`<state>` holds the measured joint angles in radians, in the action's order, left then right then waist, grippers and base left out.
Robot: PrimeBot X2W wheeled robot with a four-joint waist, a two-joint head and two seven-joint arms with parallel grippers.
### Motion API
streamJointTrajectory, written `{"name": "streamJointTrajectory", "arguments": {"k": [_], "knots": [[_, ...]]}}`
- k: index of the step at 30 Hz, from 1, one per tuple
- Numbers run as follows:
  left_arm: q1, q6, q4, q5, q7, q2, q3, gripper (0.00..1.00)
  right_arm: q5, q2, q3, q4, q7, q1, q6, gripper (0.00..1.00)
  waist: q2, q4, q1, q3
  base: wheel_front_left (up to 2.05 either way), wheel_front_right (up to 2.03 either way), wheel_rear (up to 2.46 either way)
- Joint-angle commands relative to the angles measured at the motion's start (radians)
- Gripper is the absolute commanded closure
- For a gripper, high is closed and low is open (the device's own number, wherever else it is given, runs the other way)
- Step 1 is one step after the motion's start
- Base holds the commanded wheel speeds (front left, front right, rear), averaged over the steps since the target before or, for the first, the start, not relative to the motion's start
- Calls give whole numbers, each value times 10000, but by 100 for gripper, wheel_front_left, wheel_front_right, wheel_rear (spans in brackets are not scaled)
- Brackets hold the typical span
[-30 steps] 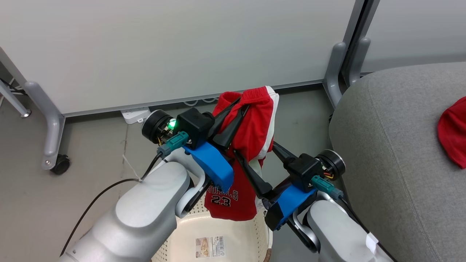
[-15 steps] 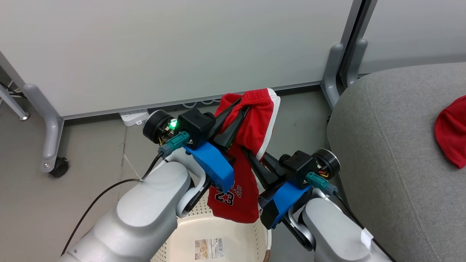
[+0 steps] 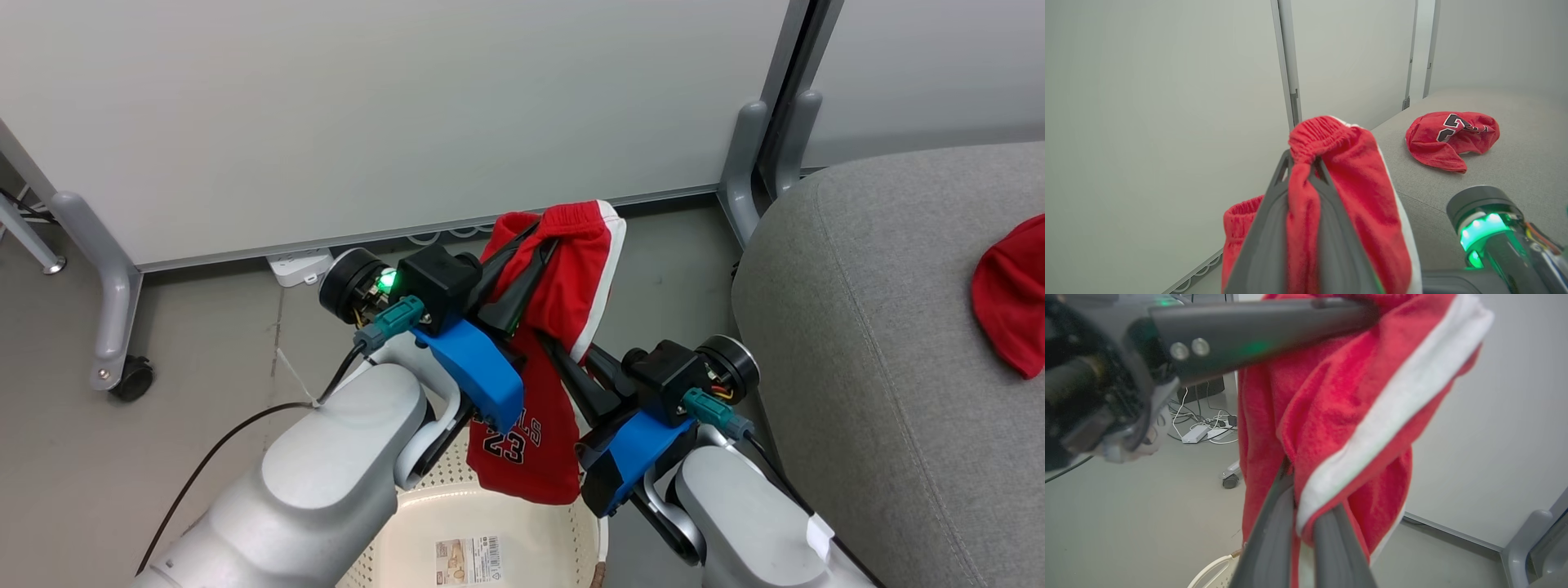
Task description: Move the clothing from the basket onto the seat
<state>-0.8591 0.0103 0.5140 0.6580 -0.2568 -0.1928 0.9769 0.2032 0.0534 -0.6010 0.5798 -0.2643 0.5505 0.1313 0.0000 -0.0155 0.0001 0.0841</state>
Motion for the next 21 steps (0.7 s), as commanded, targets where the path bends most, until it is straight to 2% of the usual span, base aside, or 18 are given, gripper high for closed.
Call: {"name": "streamJointTrajectory", "arguments": {"k": [1, 21], "knots": [[38, 53, 21, 16, -31, -4, 2, 0, -7, -48, -18, -25, 0, 60, -11, 100, 0, 1, -1, -4, 0, 0, 0], [-145, 197, -69, -175, -82, -59, -60, 0, -72, 39, 288, -165, 1, -27, -11, 100, 0, -208, -1, 270, 0, 0, 0]]}}
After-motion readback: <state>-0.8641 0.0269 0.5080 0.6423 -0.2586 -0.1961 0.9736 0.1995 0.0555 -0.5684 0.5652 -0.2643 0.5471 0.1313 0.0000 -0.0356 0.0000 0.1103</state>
